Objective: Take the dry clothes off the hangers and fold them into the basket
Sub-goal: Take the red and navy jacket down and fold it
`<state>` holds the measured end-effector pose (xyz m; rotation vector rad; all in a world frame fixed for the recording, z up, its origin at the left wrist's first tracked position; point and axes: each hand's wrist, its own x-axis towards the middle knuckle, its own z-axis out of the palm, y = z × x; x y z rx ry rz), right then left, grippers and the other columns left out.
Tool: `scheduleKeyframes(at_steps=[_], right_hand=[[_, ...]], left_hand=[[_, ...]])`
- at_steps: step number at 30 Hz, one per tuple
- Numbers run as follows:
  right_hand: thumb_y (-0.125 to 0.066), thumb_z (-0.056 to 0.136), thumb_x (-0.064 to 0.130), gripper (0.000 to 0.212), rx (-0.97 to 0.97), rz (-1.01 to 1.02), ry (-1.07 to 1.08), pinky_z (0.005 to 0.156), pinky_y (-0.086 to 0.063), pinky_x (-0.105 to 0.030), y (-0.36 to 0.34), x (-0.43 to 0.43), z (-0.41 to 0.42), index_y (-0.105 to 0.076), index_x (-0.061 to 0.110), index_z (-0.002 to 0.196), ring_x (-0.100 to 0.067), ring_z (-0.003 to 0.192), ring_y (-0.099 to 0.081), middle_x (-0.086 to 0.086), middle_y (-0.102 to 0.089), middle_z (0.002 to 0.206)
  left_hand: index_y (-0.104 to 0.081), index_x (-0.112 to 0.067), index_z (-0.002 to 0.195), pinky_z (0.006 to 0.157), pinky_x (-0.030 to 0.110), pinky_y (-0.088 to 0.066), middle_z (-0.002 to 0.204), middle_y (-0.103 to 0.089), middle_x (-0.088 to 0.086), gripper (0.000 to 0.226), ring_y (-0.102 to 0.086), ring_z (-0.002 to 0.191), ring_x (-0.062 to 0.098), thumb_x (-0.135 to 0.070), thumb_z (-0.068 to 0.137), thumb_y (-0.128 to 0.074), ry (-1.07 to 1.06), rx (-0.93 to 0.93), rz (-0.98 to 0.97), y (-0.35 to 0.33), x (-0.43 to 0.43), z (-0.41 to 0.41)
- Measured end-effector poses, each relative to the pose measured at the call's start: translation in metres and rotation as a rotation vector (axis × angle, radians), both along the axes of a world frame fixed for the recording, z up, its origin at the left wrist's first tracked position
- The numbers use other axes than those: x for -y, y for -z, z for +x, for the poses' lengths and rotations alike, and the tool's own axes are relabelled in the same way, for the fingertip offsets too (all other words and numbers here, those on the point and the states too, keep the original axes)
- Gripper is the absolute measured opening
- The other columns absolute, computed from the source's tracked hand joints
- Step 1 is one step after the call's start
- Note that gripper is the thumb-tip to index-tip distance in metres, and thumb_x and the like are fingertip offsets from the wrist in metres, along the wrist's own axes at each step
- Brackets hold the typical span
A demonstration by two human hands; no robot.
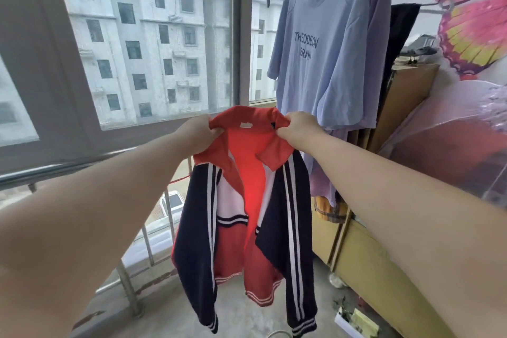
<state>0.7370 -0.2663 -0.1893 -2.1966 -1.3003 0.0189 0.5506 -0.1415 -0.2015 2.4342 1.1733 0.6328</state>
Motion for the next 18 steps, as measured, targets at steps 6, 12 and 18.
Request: scheduleKeyframes(at_steps=[6,12,18], right_hand=[[-0.059,0.084,0.021,0.015,-0.094,0.023,-0.009,0.062,-0.043,-0.028,0.01,-0.002,0.007,-0.051,0.021,0.071,-0.02,0.077,-0.058,0.001,-0.057,0.075],[-0.056,0.079,0.023,0.013,-0.157,0.102,0.167,0.071,-0.052,-0.033,0.014,-0.016,-0.014,-0.061,0.012,0.085,-0.032,0.088,-0.064,-0.011,-0.065,0.095],[-0.054,0.086,0.015,0.01,-0.901,0.295,0.133,0.041,-0.054,-0.039,0.002,-0.027,-0.052,-0.058,0.007,0.082,-0.032,0.066,-0.067,-0.018,-0.066,0.091]], left_hand=[[-0.062,-0.009,0.106,0.077,0.035,-0.047,0.094,-0.066,0.012,0.041,-0.059,0.083,0.027,-0.045,0.091,-0.055,-0.014,-0.044,-0.034,0.006,-0.009,0.002],[-0.064,-0.006,0.1,0.074,0.034,-0.047,0.091,-0.063,0.01,0.043,-0.061,0.089,0.031,-0.042,0.096,-0.041,-0.149,-0.179,0.102,-0.001,0.009,0.018],[-0.059,-0.007,0.099,0.078,0.041,-0.058,0.09,-0.061,0.011,0.029,-0.063,0.08,0.028,-0.03,0.095,-0.042,-0.2,0.353,-0.433,-0.005,0.027,0.04]])
